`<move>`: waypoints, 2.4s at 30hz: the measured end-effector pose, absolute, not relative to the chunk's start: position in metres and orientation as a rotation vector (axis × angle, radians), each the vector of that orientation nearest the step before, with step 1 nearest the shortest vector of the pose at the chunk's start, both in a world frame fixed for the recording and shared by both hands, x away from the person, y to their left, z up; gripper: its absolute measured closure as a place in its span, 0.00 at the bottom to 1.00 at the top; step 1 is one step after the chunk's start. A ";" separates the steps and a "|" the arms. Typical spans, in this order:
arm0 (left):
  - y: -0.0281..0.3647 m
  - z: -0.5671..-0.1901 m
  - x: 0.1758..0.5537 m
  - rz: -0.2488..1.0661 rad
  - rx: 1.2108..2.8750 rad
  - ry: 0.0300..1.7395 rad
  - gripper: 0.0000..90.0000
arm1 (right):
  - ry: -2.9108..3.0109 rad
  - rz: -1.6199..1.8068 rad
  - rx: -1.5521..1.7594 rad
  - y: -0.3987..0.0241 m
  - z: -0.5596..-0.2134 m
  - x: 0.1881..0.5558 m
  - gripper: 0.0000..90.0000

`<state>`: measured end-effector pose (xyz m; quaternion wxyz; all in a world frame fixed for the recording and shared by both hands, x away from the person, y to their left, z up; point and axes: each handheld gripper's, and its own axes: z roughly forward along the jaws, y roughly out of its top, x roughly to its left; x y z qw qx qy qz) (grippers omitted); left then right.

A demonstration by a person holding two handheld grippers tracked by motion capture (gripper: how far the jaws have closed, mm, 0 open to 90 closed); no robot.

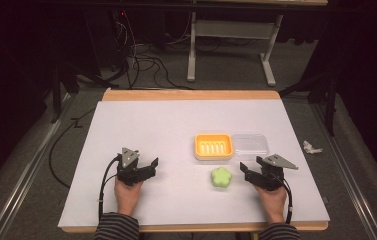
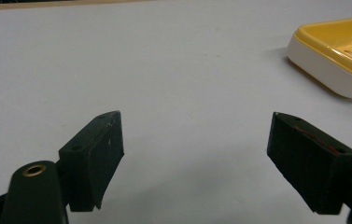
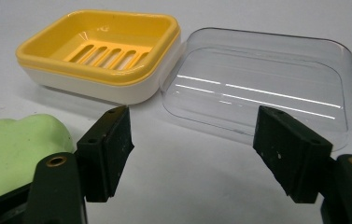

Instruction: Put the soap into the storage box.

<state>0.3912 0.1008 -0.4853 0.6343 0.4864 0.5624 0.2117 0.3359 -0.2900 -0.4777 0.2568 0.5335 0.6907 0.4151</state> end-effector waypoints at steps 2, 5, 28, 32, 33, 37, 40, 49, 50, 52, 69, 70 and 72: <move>0.101 -0.485 0.391 0.483 1.111 1.286 0.21 | 1.875 1.132 1.450 -0.290 -0.478 0.336 0.31; 0.101 -0.485 0.391 0.489 1.120 1.285 0.21 | 1.883 1.122 1.434 -0.289 -0.478 0.336 0.30; 0.101 -0.485 0.391 0.483 1.116 1.282 0.21 | 1.898 1.081 1.423 -0.285 -0.478 0.336 0.33; 0.101 -0.485 0.391 0.482 1.116 1.281 0.21 | 1.899 1.074 1.422 -0.285 -0.478 0.336 0.33; 0.101 -0.485 0.391 0.482 1.116 1.281 0.21 | 1.902 1.072 1.424 -0.285 -0.478 0.337 0.34; 0.102 -0.485 0.391 0.475 1.111 1.287 0.20 | 1.908 1.069 1.426 -0.285 -0.478 0.337 0.35; 0.102 -0.485 0.391 0.477 1.109 1.288 0.20 | 1.920 1.061 1.424 -0.284 -0.478 0.338 0.36; 0.102 -0.485 0.391 0.466 1.110 1.287 0.21 | 1.929 1.053 1.425 -0.283 -0.477 0.338 0.36; 0.102 -0.485 0.391 0.466 1.109 1.287 0.21 | 1.936 1.048 1.405 -0.282 -0.477 0.337 0.35; 0.102 -0.485 0.391 0.465 1.110 1.287 0.21 | 1.937 1.059 1.403 -0.281 -0.477 0.336 0.34; 0.102 -0.485 0.391 0.468 1.110 1.288 0.21 | 1.966 1.132 1.334 -0.270 -0.460 0.319 0.17; 0.102 -0.485 0.391 0.468 1.110 1.288 0.21 | 1.961 1.154 1.344 -0.268 -0.458 0.317 0.17; 0.102 -0.485 0.391 0.468 1.109 1.288 0.21 | 1.962 1.160 1.339 -0.268 -0.458 0.316 0.16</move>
